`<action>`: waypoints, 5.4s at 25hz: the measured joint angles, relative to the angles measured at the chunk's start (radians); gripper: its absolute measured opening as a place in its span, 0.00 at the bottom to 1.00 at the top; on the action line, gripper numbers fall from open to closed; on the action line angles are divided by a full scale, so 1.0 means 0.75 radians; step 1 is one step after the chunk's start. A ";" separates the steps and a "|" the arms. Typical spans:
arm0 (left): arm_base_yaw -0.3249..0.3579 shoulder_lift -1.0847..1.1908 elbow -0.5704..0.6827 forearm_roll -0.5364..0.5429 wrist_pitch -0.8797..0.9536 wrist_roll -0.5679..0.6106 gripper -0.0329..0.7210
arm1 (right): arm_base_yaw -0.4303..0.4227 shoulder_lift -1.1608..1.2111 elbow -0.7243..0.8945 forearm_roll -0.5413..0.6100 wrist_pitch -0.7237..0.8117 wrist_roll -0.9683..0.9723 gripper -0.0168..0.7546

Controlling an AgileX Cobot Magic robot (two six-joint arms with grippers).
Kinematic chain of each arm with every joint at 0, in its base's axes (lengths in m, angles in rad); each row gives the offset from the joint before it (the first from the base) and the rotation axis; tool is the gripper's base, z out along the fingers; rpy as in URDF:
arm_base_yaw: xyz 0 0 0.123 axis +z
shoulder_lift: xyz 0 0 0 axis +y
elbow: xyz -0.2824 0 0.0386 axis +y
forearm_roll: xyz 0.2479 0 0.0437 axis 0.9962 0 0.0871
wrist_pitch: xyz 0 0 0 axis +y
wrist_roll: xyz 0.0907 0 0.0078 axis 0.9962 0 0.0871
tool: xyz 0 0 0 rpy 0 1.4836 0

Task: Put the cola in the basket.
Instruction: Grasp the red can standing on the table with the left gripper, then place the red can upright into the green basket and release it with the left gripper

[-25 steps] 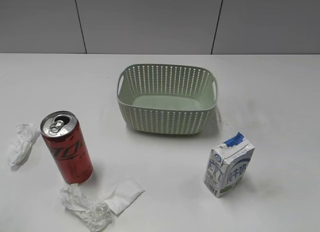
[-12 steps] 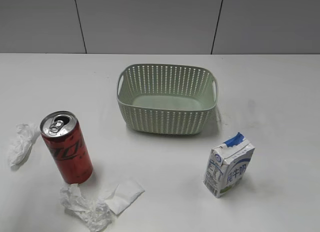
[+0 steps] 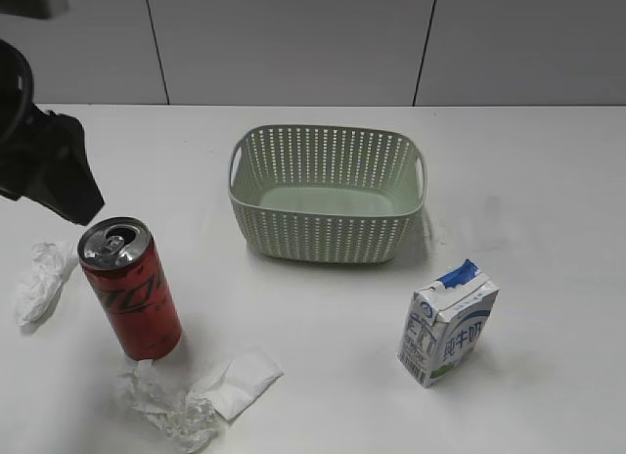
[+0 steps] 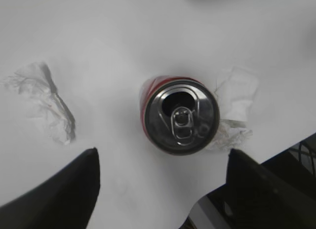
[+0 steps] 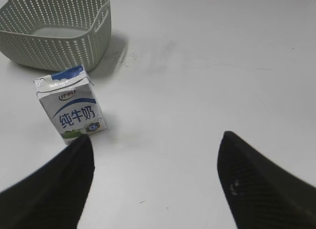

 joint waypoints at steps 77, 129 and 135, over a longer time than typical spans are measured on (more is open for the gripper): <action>-0.131 0.400 -0.549 0.270 0.088 0.000 0.71 | 0.000 0.000 0.000 0.000 0.000 0.000 0.79; -0.261 0.981 -1.342 -0.052 0.091 0.000 0.86 | 0.000 0.000 0.000 0.000 0.000 -0.001 0.79; -0.149 0.889 -1.342 -0.034 0.091 -0.053 0.83 | 0.000 0.000 0.000 0.000 0.000 -0.001 0.79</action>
